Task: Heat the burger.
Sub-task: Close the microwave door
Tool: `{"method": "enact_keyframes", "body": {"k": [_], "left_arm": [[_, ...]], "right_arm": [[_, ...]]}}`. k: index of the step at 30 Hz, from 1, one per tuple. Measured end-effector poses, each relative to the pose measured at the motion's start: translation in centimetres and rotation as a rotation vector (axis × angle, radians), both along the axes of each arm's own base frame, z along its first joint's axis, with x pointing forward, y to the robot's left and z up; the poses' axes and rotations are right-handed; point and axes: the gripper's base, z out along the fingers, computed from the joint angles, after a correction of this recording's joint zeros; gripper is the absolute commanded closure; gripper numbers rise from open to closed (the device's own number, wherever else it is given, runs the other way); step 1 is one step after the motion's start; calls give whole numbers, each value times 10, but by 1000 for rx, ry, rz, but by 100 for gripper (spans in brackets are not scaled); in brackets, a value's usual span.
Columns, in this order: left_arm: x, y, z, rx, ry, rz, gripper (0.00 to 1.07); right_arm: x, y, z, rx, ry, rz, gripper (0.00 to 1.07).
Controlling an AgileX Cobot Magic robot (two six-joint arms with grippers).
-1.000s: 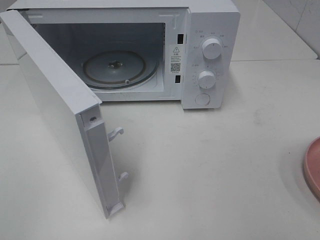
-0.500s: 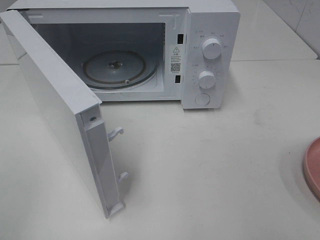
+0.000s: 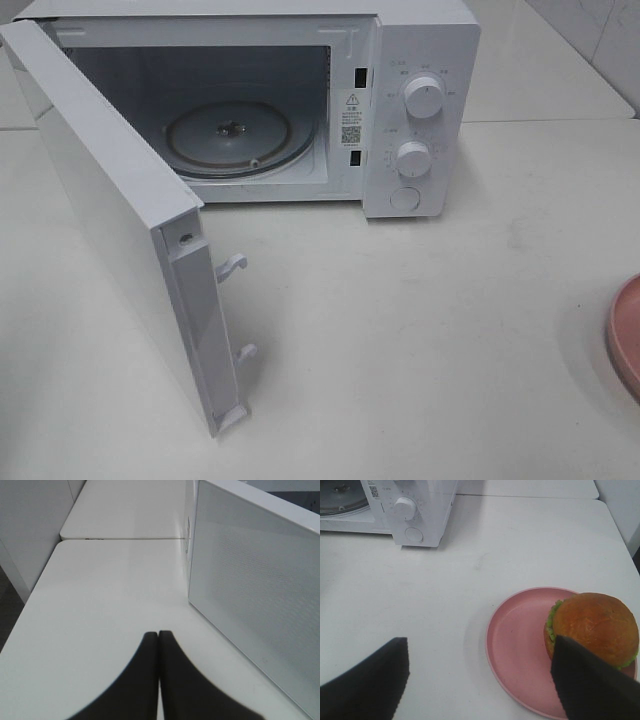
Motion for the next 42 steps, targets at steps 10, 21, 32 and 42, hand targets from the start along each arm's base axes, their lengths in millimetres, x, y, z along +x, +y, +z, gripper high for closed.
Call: {"method": "enact_keyframes", "body": {"k": [10,21,32,42], "left_arm": [[26,9,-31,57,-131,54,107],[41,15,-57,54,-228,109,107],[61,1,-69,25,-184,-11,107],[79,-27,-82,3,-184,-186,107]], "right_arm": [[0,0,0,0,0,0,31],[0,0,0,0,0,0,31],[0,0,0,0,0,0,31],[0,0,0,0,0,0,31]]}}
